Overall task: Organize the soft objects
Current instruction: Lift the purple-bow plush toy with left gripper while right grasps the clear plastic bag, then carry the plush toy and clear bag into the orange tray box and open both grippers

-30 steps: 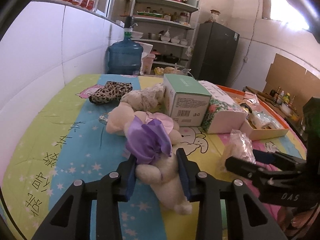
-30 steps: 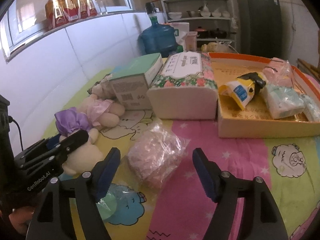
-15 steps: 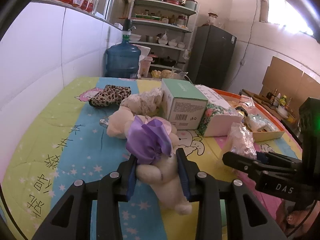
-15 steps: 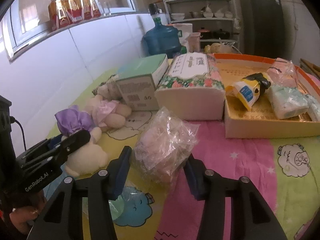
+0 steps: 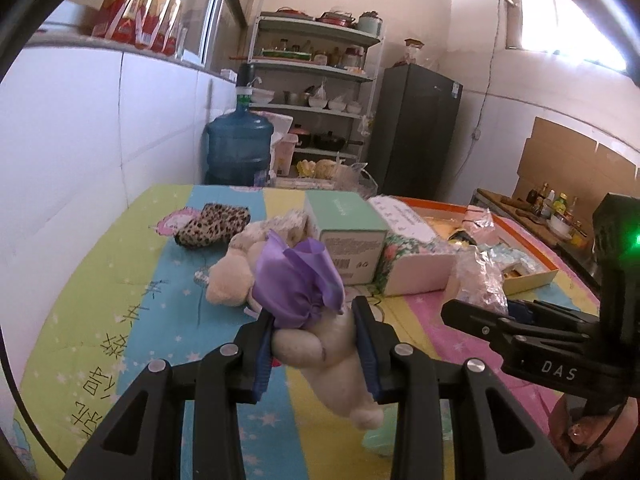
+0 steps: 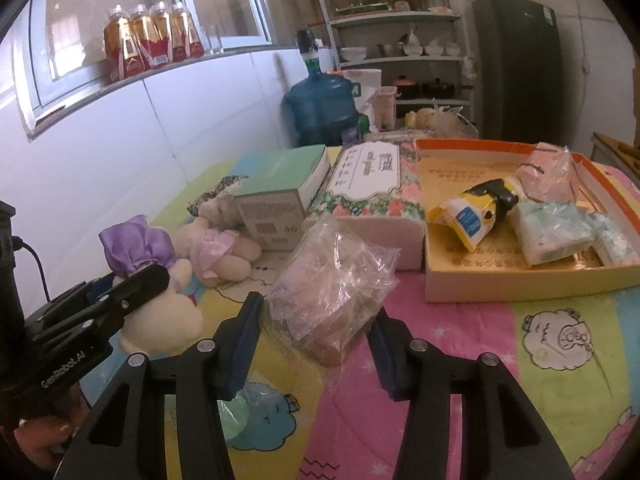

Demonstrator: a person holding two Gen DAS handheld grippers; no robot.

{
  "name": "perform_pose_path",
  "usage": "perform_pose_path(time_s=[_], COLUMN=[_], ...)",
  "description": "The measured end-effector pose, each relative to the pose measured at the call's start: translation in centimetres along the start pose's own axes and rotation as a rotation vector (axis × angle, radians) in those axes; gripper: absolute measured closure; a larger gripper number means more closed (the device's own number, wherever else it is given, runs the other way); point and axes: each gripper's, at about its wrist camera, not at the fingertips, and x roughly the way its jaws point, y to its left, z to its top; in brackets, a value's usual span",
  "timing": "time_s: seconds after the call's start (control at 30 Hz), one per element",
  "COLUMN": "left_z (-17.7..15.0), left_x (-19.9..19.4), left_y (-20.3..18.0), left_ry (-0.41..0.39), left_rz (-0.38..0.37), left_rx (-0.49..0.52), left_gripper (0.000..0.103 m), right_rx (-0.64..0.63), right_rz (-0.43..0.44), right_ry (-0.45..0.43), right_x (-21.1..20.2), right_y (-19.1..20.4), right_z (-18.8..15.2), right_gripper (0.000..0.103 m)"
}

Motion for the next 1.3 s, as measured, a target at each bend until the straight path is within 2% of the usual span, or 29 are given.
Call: perform_pose_path(time_s=[0.27, 0.6, 0.97, 1.3], left_z=[1.2, 2.9, 3.8, 4.7], left_x=[-1.5, -2.0, -0.1, 2.2], left_y=[-2.6, -7.4, -11.4, -14.8], left_ry=[-0.054, -0.107, -0.096, -0.083], left_rz=[-0.020, -0.088, -0.147, -0.165], left_rx=[0.044, 0.109, 0.133, 0.170], left_gripper=[0.066, 0.066, 0.066, 0.066], right_rx=[-0.007, 0.026, 0.071, 0.104], right_rz=[-0.022, -0.065, -0.109, -0.151], right_ry=[-0.044, -0.104, -0.141, -0.184], right_x=[-2.0, -5.3, -7.6, -9.3], right_y=[-0.8, -3.6, -7.4, -11.2], right_z=[0.3, 0.4, 0.2, 0.6], right_gripper=[0.051, 0.051, 0.051, 0.051])
